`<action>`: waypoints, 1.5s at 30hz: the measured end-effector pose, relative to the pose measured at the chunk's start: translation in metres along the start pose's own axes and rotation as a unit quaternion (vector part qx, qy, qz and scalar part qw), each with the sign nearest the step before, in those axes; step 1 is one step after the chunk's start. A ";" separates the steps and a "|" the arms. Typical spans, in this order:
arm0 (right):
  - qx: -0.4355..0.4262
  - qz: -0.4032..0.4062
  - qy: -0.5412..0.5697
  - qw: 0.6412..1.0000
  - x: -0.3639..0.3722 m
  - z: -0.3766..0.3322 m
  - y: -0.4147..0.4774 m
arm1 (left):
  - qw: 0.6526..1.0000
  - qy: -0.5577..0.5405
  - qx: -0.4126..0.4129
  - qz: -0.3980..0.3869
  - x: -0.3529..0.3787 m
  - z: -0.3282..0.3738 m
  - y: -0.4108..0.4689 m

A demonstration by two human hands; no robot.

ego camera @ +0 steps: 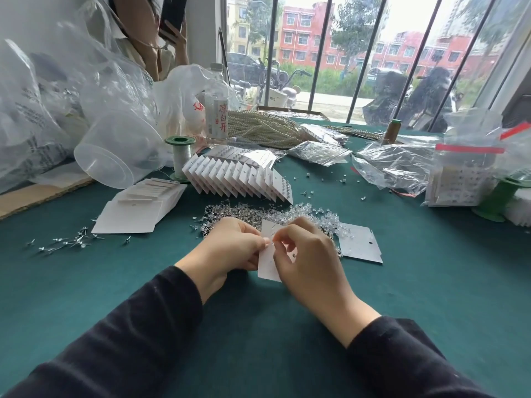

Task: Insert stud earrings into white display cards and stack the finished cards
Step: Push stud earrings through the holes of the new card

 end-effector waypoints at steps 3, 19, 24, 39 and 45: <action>0.001 0.001 -0.001 1.000 -0.001 0.000 0.000 | 1.000 -0.005 -0.002 -0.005 0.000 0.000 0.000; -0.020 0.073 0.001 0.997 -0.007 -0.002 0.002 | 0.996 0.061 0.068 -0.013 -0.024 0.015 0.008; 0.101 0.123 0.109 0.981 -0.019 0.008 0.012 | 0.904 0.278 0.153 0.285 -0.084 0.010 0.021; 0.479 -0.138 0.639 0.586 -0.017 0.021 0.008 | 0.915 0.237 0.197 0.260 -0.064 0.007 0.031; 0.507 -0.169 0.633 0.560 -0.012 0.021 0.008 | 0.979 -0.120 0.145 -0.083 -0.018 0.030 -0.011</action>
Point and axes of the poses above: each hand's wrist, its own y-axis towards the middle knuckle, its own x-axis out of the palm, z = x × y, the point moved 2 cm from there along y, towards the middle knuckle, and after that the axes turned 12 degrees about z, right-handed, at the moved point
